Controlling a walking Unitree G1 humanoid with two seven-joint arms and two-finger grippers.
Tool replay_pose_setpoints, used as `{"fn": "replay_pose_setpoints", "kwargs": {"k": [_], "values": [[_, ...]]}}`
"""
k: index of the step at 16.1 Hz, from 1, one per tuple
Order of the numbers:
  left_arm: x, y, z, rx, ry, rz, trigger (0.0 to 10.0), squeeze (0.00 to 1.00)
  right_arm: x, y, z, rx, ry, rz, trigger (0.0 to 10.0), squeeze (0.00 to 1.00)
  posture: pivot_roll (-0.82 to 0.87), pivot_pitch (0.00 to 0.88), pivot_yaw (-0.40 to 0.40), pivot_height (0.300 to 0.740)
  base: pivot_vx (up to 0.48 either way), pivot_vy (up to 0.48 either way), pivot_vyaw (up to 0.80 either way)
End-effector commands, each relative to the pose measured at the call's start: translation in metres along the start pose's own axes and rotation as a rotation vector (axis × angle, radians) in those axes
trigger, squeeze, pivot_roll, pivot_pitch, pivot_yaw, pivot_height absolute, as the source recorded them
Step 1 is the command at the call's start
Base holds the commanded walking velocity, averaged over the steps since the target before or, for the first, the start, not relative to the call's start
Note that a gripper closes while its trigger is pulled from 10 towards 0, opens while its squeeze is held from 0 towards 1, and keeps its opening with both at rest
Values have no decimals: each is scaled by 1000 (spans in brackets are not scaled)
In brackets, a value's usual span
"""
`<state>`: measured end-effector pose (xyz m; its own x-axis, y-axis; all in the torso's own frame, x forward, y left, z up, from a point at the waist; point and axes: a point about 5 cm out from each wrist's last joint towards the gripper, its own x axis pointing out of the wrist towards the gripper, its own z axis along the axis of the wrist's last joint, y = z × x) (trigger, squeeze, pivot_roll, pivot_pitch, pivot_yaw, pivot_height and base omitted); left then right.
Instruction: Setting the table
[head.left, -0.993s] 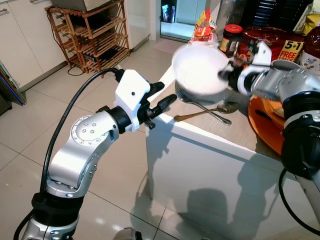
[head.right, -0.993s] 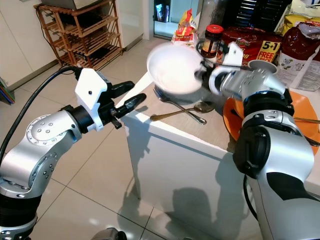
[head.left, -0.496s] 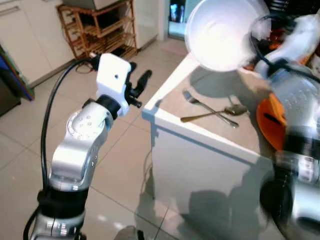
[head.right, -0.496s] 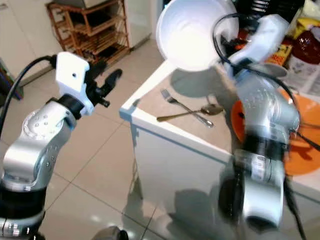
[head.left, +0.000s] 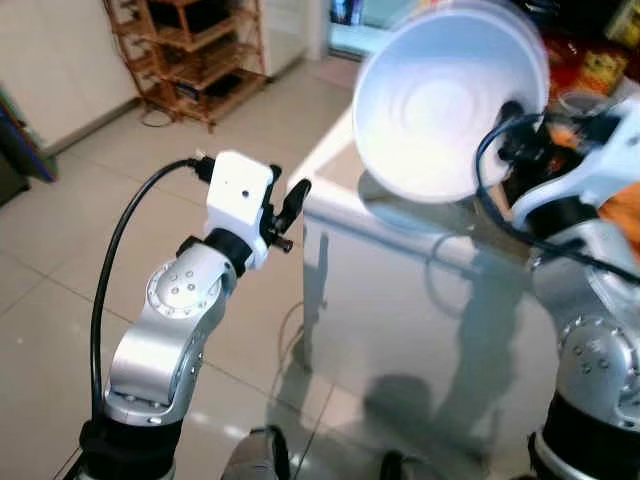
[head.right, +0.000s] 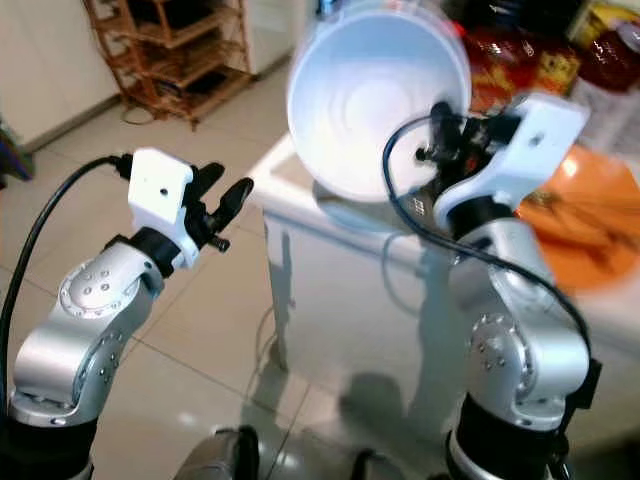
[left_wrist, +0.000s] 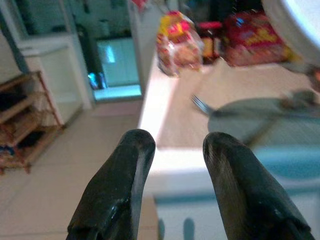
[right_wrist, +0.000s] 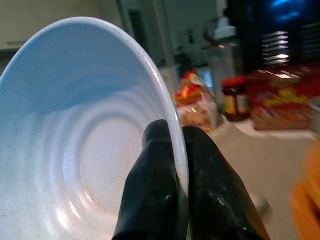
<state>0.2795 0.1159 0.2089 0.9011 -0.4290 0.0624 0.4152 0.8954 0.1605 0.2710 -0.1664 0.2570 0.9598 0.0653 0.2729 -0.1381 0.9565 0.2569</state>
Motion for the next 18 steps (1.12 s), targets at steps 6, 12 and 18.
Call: {"fn": "replay_pose_setpoints", "kwargs": {"k": [6,12,18], "values": [[-9,1,-18,-52,41,114,10000,0,-44,-5,-31,-211,120,-57,10000,0,-48,141,-13,740,-114,0,0],[-11,1,-33,-25,108,154,10000,0,-42,-9,-61,-153,197,-131,10000,0,3,142,-20,740,0,-377,0],[2,1,-19,-25,77,157,10000,0,-26,-6,-60,-308,148,-106,10000,0,8,128,-11,740,0,-399,0]]}}
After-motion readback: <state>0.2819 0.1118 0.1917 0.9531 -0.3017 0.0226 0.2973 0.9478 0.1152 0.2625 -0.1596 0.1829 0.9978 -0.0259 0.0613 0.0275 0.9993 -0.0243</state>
